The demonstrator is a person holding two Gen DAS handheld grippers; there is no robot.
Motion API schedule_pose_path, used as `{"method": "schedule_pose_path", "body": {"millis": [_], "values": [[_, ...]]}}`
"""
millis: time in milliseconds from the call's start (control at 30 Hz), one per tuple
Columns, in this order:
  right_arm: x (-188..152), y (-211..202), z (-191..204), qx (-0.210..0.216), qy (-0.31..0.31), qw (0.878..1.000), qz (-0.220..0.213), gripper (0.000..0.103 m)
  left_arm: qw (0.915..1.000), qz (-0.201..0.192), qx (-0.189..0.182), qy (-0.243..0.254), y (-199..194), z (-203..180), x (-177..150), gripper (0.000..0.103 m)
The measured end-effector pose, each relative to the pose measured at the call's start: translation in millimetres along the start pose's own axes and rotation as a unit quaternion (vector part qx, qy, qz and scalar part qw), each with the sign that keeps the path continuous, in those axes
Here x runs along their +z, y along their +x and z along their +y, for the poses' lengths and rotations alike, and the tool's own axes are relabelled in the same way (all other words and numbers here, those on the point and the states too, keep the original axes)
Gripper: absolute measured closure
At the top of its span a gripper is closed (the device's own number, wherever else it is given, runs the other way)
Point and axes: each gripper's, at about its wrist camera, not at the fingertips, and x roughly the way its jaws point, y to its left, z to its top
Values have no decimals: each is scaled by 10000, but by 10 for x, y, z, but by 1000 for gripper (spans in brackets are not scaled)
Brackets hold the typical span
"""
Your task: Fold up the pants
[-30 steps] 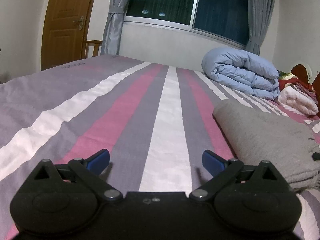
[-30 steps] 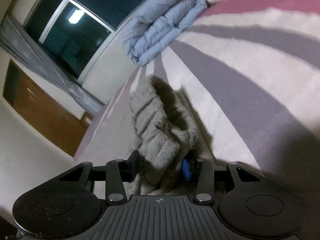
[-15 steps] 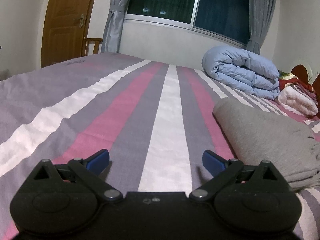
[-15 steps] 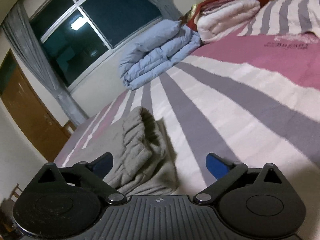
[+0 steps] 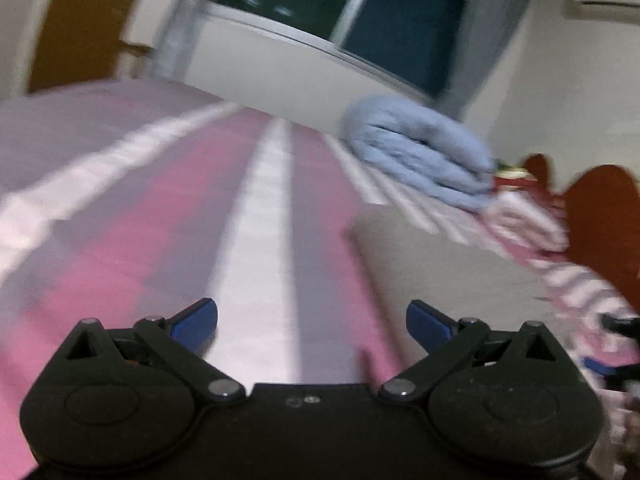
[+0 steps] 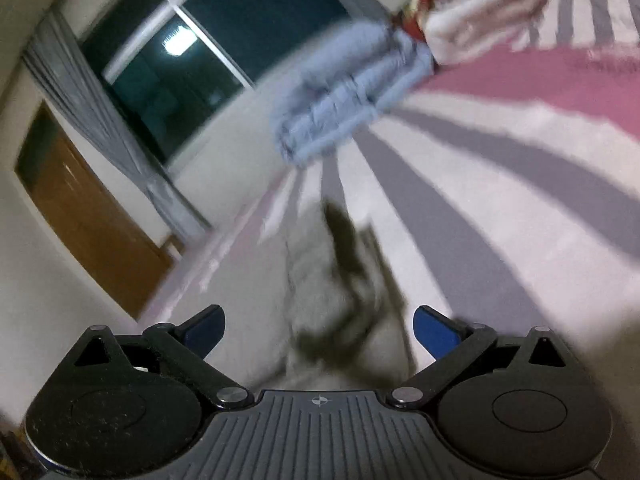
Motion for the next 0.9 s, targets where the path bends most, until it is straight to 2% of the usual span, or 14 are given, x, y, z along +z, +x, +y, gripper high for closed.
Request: {"method": "schedule_pose_path", "body": {"millis": [67, 133, 200, 267, 333, 400, 467, 500, 567, 633, 667, 733, 800, 900], "values": [[129, 158, -145, -18, 254, 9992, 292, 3, 9988, 289, -394, 57, 202, -76, 90, 12], [208, 320, -284, 156, 552, 9967, 581, 3, 9950, 618, -780, 23, 417, -137, 166, 29], [253, 467, -367, 426, 748, 9923, 887, 3, 9895, 959, -1079, -16, 635, -197, 229, 38], [256, 608, -363, 435, 691, 9901, 1140, 3, 9835, 1247, -1310, -81, 862, -230, 276, 38], [316, 753, -379, 582, 733, 9868, 1325, 3, 9764, 1521, -1484, -384, 1066, -158, 268, 36], [339, 880, -347, 729, 673, 9820, 1605, 14, 9612, 1881, -1791, -936, 1317, -11, 231, 34], [366, 986, -318, 696, 535, 9796, 1809, 20, 9505, 1997, -2058, -1198, 1449, 94, 215, 36], [386, 1030, -321, 733, 509, 9783, 1868, 23, 9470, 2039, -2121, -1291, 1497, 121, 221, 41], [406, 1114, -325, 796, 455, 9762, 1966, 39, 9427, 2147, -2179, -1331, 1586, 106, 223, 57], [428, 1188, -311, 805, 324, 9762, 1989, 44, 9423, 2129, -2213, -1331, 1623, 56, 189, 71], [428, 1194, -282, 842, 265, 9758, 2001, 45, 9429, 2019, -2240, -1416, 1614, 76, 176, 71], [458, 1160, -188, 958, 72, 9758, 1964, 46, 9342, 1727, -2546, -1805, 1566, 177, 187, 77], [527, 1144, -98, 1183, -22, 9756, 1848, 47, 9312, 1549, -2696, -1901, 1509, 223, 237, 80], [700, 1229, 104, 1491, -134, 9752, 1629, 49, 9340, 1309, -2757, -1855, 1492, 243, 473, 80]]}}
